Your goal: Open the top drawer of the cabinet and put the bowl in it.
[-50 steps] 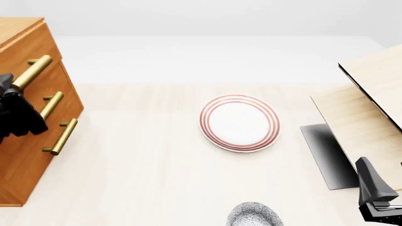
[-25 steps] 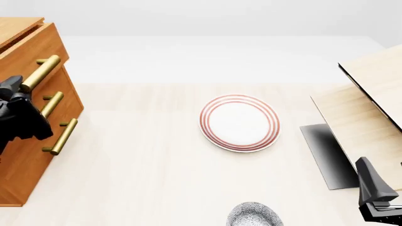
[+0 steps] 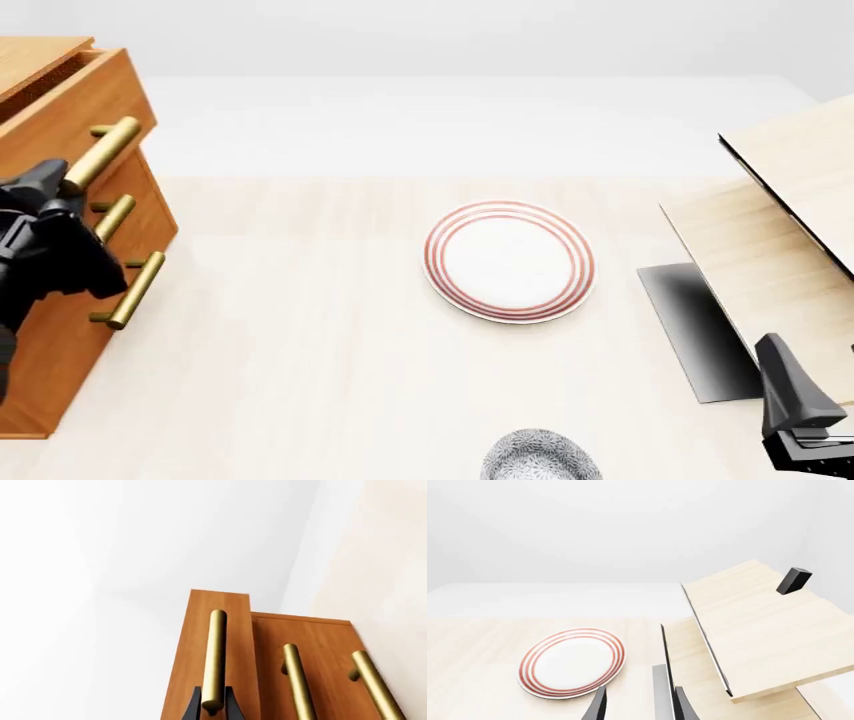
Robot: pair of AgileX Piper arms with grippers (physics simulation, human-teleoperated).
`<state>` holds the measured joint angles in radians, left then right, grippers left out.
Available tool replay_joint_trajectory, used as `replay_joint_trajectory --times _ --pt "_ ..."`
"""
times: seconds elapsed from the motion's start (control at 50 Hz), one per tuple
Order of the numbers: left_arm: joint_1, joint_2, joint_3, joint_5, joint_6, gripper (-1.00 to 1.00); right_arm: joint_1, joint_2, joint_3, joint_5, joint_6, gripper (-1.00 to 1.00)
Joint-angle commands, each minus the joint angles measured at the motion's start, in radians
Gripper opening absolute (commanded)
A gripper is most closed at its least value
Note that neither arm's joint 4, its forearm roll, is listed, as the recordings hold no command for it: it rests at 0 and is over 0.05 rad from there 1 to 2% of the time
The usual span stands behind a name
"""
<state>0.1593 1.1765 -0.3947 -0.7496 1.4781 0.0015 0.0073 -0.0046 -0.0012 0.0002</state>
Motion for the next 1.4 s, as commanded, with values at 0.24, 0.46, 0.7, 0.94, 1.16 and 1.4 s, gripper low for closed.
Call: replay_joint_trajectory --times 0.24,0.46,0.7,0.94,1.16,1.4 --pt "-0.139 0.072 -0.062 0.01 -0.004 -1.0 0.0 0.0 0.0 0.0 -0.001 1.0" --pt "-0.171 0.061 -0.032 0.0 -0.004 -1.0 0.0 0.0 0.0 0.0 0.0 1.0" --pt "-0.195 0.038 -0.009 0.004 -0.001 -1.0 0.0 -0.001 0.0 0.0 0.0 1.0" --pt "-0.214 0.012 0.008 0.011 -0.002 -1.0 0.0 -0.001 0.0 0.0 -0.001 1.0" --pt "-0.236 -0.011 0.02 0.018 -0.004 -1.0 -0.001 0.0 0.0 0.0 0.0 1.0" --pt "-0.264 -0.018 0.039 0.006 0.003 1.0 0.0 -0.001 0.0 0.0 0.0 1.0"
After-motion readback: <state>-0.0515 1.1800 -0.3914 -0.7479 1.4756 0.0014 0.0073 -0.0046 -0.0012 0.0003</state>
